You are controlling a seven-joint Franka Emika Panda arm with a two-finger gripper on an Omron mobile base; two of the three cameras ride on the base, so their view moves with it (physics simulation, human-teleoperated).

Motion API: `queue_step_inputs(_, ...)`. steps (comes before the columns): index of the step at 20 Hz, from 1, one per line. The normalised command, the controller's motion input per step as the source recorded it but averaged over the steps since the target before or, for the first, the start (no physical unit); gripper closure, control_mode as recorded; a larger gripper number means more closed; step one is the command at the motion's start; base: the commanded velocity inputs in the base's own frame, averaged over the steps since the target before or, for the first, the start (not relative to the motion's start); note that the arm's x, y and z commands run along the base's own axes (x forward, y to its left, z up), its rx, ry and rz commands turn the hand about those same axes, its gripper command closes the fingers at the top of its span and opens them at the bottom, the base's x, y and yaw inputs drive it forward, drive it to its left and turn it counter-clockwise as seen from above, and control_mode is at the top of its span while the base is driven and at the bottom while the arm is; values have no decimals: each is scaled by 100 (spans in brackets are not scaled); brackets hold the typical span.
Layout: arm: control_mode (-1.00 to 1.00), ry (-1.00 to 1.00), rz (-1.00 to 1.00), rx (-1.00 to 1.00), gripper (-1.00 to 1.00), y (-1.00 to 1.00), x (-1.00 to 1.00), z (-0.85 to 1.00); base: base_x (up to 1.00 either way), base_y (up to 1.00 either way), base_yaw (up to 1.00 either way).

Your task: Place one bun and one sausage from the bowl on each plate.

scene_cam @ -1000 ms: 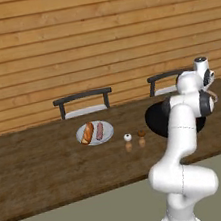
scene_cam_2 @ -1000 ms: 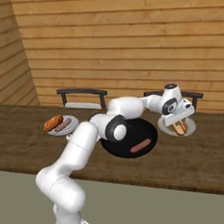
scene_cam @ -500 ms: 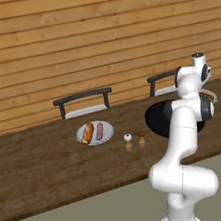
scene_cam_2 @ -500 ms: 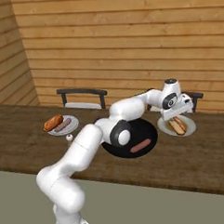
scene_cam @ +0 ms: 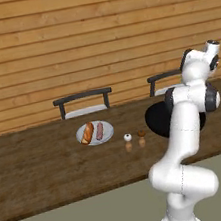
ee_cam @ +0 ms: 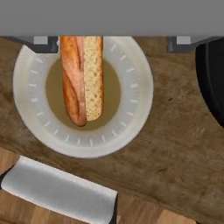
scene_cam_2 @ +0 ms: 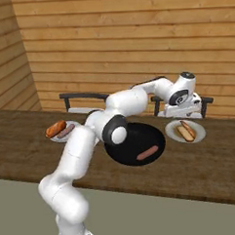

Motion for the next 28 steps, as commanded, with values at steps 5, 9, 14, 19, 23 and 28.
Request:
queue_step_inputs(5,-100,-20,-2,-11,-100,100,-100,-6,0,0,0)
queue_step_inputs(9,-100,11,-22,-6,-100,99,-100,5,0,0,0)
queue_step_inputs(14,-100,22,-31,-2,-100,49,-89,15,0,0,0)
queue_step_inputs(19,-100,13,-31,2,-100,20,-5,56,0,0,0)
queue_step_inputs(23,-100,25,-29,17,-100,27,-6,32,0,0,0)
queue_step_inputs(28,-100,8,-25,29,-100,0,-13,-19,0,0,0)
